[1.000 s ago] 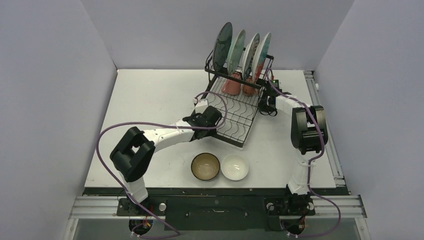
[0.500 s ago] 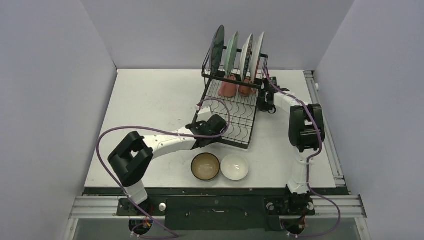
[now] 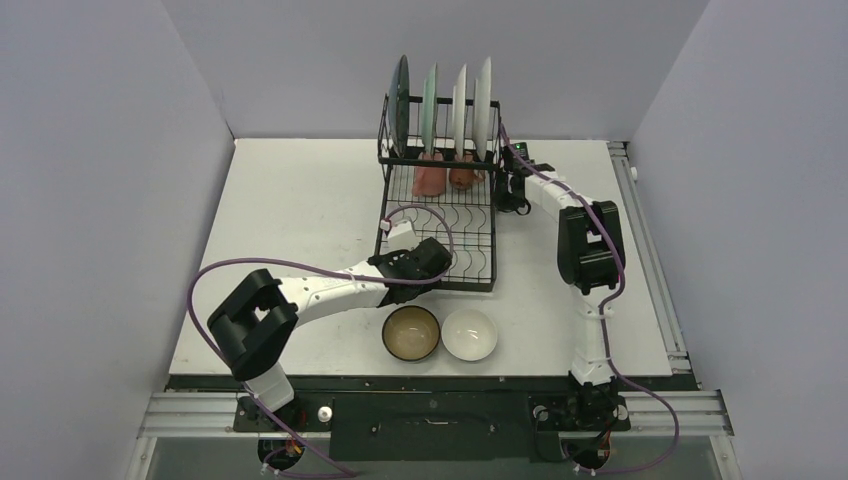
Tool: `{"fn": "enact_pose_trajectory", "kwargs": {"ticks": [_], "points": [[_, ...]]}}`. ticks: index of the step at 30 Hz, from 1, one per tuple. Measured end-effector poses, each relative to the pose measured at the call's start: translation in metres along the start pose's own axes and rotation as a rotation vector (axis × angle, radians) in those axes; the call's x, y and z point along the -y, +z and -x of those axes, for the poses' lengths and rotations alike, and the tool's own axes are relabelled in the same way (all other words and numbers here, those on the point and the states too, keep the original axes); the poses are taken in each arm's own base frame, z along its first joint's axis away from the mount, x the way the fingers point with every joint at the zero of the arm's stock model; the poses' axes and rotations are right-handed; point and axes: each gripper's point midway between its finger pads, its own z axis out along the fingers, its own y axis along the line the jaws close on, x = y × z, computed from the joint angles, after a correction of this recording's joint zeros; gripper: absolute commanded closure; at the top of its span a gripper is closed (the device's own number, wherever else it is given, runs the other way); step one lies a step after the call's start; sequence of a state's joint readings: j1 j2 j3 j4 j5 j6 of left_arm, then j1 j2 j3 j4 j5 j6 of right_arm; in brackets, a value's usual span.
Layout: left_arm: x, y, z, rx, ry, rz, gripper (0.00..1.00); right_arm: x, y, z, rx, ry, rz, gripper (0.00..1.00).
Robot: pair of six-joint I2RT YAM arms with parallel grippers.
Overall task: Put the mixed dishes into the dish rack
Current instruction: Adjust the dish rack at the center of the board.
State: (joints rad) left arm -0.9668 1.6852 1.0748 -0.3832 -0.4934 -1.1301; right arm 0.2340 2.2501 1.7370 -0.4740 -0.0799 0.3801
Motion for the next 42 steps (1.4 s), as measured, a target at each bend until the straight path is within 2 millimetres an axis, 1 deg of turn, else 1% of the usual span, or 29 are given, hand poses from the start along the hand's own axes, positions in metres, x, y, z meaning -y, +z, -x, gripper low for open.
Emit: {"fn": "enact_pose_trajectory", "kwargs": {"ticks": [3,8,10,12,15,18,21,24,26,30,32,33,35,36,38,40,42], "points": [[-0.001,0.000,0.001,0.004,-0.009,0.004,1.00,-0.004,0.001,0.003,0.009,-0.012,0.006,1.00],[-0.001,0.001,0.000,0.003,-0.009,0.007,1.00,-0.005,0.001,0.003,0.011,-0.013,0.004,1.00],[0.000,0.000,0.000,0.002,-0.009,0.010,0.98,-0.004,0.002,0.003,0.011,-0.012,0.004,0.95],[-0.001,0.000,0.000,0.000,-0.009,0.013,0.93,-0.003,0.001,0.003,0.021,-0.007,0.004,0.90],[0.000,0.000,0.000,-0.001,-0.011,0.014,0.87,0.000,-0.001,0.004,0.053,0.021,0.010,0.85],[0.000,0.000,0.001,-0.002,-0.011,0.015,0.75,0.003,-0.005,0.003,0.073,0.053,0.018,0.80],[0.000,-0.001,0.001,-0.004,-0.010,0.015,0.69,0.003,-0.016,0.000,0.084,0.080,0.031,0.77],[0.000,-0.002,0.000,-0.009,-0.009,0.014,0.62,-0.004,-0.037,0.008,0.120,0.094,0.063,0.75],[0.000,-0.003,0.000,-0.016,-0.004,0.012,0.58,-0.008,-0.055,0.013,0.151,0.096,0.074,0.74],[-0.004,-0.010,-0.005,-0.054,0.020,0.010,0.51,-0.008,-0.076,0.015,0.184,0.102,0.070,0.74],[0.000,-0.018,-0.009,-0.093,0.057,-0.027,0.48,-0.005,-0.080,0.009,0.182,0.106,0.057,0.74],[0.011,-0.030,-0.015,-0.145,0.120,-0.105,0.46,-0.003,-0.082,0.007,0.182,0.108,0.053,0.74],[0.032,-0.059,-0.039,-0.253,0.250,-0.259,0.44,-0.005,-0.086,0.002,0.183,0.108,0.057,0.73],[0.041,-0.076,-0.054,-0.308,0.319,-0.340,0.43,-0.005,-0.089,0.000,0.183,0.107,0.058,0.73],[0.049,-0.095,-0.073,-0.374,0.399,-0.431,0.41,-0.009,-0.095,-0.007,0.180,0.102,0.066,0.73],[0.050,-0.104,-0.079,-0.417,0.442,-0.482,0.39,-0.010,-0.101,-0.011,0.183,0.097,0.068,0.72],[0.049,-0.104,-0.076,-0.427,0.454,-0.498,0.37,-0.010,-0.109,-0.015,0.189,0.102,0.076,0.72]]}}
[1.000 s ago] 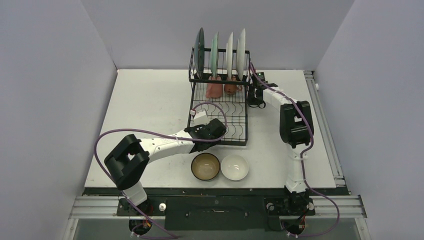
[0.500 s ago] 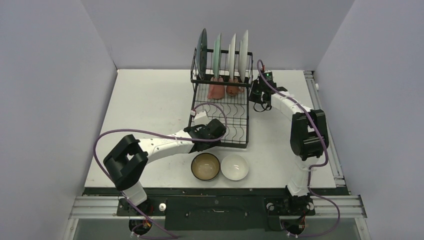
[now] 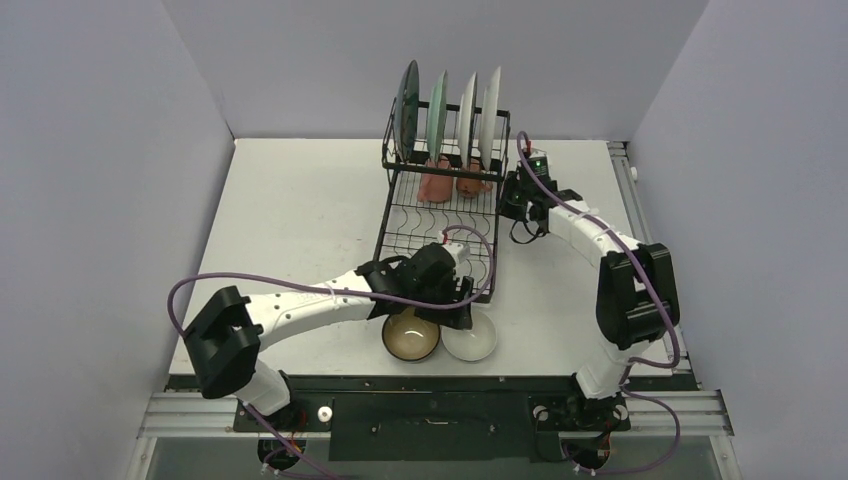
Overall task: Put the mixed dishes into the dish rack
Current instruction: Adjust the dish rack at the center of the board.
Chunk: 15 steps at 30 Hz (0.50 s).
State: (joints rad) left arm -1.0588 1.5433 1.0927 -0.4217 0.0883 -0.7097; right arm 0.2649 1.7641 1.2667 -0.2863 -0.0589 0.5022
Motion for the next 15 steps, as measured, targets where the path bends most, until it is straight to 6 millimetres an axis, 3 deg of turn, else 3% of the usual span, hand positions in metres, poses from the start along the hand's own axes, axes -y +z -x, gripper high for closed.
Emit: {"fn": "enact_pose_trajectory", "kwargs": {"ticks": [4,8,15], "points": [[-0.005,-0.009,0.009,0.012,0.014,-0.014,0.34,-0.016,-0.018,-0.007,0.002,-0.003,0.053,0.72],[-0.013,-0.024,0.023,0.043,0.021,-0.012,0.29,-0.019,-0.037,-0.010,0.021,-0.002,0.072,0.72],[-0.036,-0.070,0.071,0.175,0.004,0.001,0.27,-0.010,-0.064,-0.015,0.061,0.004,0.067,0.71]]}}
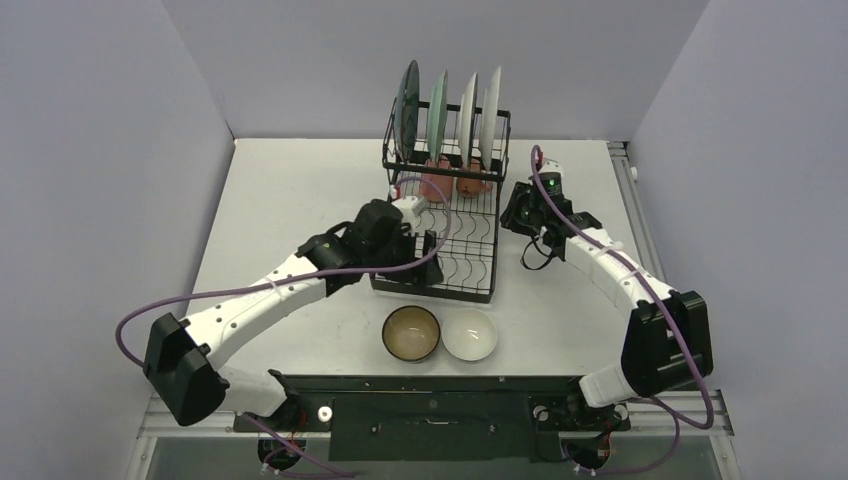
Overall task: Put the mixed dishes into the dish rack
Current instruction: Adjust the dish rack at the center of the board.
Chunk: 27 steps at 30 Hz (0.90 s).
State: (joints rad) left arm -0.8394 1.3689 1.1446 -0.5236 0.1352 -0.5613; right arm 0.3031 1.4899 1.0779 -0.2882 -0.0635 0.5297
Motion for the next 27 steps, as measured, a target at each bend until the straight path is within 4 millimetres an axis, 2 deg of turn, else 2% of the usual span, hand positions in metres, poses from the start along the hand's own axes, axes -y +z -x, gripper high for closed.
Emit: {"fn": "enact_pose_trajectory", "kwargs": {"ticks": [6,12,18,24,27], "points": [[-0.042,-0.027,0.037,0.107,-0.038,0.071,0.27,0.010,-0.028,-0.011,0.030,0.006,-0.009,0.71],[-0.081,-0.030,0.052,0.145,-0.056,0.174,0.25,0.008,-0.056,-0.032,0.040,-0.013,0.009,0.70],[-0.121,-0.013,0.055,0.126,-0.050,0.308,0.24,-0.010,-0.081,-0.072,0.015,-0.054,0.076,0.70],[-0.166,0.012,0.055,0.076,-0.048,0.407,0.25,-0.009,-0.096,-0.098,0.007,-0.037,0.096,0.70],[-0.183,0.023,0.058,0.062,-0.064,0.427,0.30,-0.009,-0.102,-0.106,0.007,-0.028,0.102,0.69]]}}
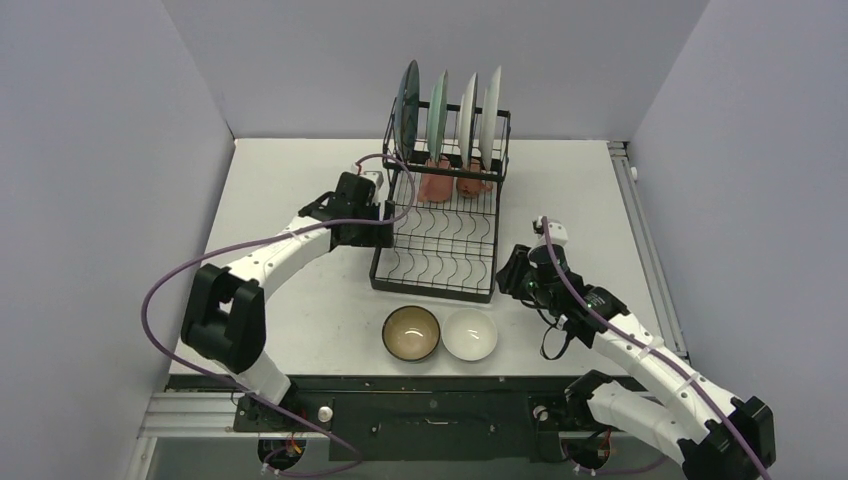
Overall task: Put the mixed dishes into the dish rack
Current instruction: Adjust the dish rack at the center of the board.
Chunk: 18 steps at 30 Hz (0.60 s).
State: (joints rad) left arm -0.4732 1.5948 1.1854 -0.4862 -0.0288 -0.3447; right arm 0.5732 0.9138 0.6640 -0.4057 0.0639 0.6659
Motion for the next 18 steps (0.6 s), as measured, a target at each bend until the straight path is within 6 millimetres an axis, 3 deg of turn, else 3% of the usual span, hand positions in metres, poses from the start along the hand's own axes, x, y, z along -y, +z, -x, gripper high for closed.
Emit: {"fn": "enact_pose_trajectory", "kwargs": {"ticks": [3,10,18], "points": [[-0.007,0.017,0.005,-0.017,-0.015,0.008,0.36,-0.005,-0.005,-0.005,-0.002,0.006,0.014,0.69],[-0.009,0.044,0.003,-0.065,-0.033,0.001,0.62,-0.011,-0.007,-0.015,-0.011,0.006,0.013,0.69],[-0.009,0.059,-0.001,-0.097,-0.049,0.005,0.90,-0.002,0.002,-0.027,-0.038,0.005,-0.056,0.71]]}}
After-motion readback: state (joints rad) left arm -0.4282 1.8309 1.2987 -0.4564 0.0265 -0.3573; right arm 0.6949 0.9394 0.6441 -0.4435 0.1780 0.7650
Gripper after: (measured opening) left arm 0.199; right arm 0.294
